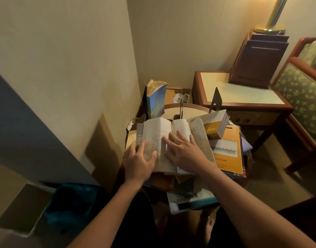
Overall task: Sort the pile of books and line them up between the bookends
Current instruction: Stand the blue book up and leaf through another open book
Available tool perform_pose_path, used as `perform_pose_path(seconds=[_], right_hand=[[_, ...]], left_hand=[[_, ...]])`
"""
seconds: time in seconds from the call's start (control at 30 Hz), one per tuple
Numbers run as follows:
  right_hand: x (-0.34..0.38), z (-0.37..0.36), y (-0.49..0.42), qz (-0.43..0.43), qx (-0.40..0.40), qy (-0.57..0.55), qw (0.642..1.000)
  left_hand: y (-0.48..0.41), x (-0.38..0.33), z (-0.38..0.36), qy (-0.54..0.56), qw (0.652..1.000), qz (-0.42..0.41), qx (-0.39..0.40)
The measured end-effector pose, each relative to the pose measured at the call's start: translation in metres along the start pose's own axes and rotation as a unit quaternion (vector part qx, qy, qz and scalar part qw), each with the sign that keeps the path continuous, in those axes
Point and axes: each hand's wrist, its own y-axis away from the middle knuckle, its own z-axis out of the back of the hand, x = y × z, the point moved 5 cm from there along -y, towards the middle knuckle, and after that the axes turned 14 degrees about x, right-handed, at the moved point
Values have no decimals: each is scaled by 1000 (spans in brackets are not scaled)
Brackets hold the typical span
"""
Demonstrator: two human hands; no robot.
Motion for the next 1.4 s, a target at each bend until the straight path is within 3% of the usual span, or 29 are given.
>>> perform_pose_path(seconds=[0.13, 0.23, 0.4, 0.63, 0.93, 1.03, 1.4], right_hand=[[-9, -6, -7, -15, -10, -16, 1000], [-11, -13, -10, -11, -12, -36, 999], [-17, -20, -9, -11, -4, -23, 1000], [-14, -27, -14, -27, 13, 3, 1000], [-10, -32, -17, -41, 4, 7, 999], [-9, -31, -16, -45, 0, -1, 999], [-8, -25, -15, -36, 12, -9, 999]], left_hand=[[6, -24, -7, -159, 977, -131, -56], [-6, -36, -19, -151, 972, -178, 39], [-35, -45, -23, -258, 948, -166, 85], [-77, -30, -26, -225, 961, -99, 128], [7, -4, -28, -186, 970, -121, 96], [21, 3, -31, -202, 964, -120, 124], [-85, -24, -16, -218, 964, -80, 132]])
